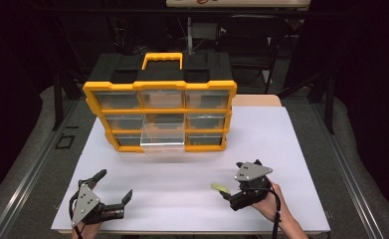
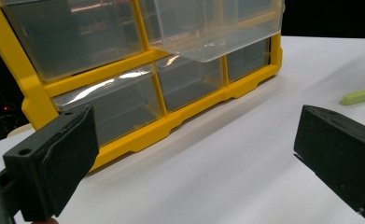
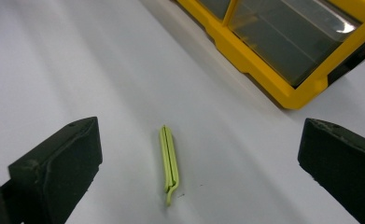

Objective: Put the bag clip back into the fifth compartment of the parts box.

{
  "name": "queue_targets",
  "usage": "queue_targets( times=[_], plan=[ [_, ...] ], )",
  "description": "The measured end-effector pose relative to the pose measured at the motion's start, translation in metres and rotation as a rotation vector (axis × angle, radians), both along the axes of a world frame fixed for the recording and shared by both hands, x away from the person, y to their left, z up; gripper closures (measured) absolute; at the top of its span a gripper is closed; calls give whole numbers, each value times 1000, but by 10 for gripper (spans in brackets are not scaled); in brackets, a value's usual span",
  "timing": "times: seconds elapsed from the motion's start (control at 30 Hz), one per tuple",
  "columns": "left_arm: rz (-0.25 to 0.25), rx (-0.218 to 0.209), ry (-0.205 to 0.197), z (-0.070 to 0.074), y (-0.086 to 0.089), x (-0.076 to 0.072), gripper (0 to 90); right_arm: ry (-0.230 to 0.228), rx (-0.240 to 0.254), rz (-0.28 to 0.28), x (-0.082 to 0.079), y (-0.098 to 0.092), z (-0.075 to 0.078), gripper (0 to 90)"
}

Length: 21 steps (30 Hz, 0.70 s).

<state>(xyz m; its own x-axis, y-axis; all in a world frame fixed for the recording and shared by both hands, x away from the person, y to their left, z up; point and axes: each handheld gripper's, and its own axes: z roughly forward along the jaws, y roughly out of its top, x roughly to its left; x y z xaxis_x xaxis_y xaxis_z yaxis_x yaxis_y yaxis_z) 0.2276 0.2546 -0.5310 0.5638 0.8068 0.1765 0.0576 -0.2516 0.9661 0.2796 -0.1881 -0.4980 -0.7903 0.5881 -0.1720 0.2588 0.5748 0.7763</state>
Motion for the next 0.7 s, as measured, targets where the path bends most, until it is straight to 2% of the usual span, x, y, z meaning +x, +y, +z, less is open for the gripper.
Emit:
queue_targets(
  times=[0.33,0.63,0.7],
  plan=[
    [-4,1,0,0,-1,1,0,67,-70,9,9,12,-4,0],
    [-8,5,1,0,-2,2,0,94,-122,5,15,18,-4,0],
    [-5,4,0,0,-2,2,0,94,-121,4,16,18,-4,0]
  ],
)
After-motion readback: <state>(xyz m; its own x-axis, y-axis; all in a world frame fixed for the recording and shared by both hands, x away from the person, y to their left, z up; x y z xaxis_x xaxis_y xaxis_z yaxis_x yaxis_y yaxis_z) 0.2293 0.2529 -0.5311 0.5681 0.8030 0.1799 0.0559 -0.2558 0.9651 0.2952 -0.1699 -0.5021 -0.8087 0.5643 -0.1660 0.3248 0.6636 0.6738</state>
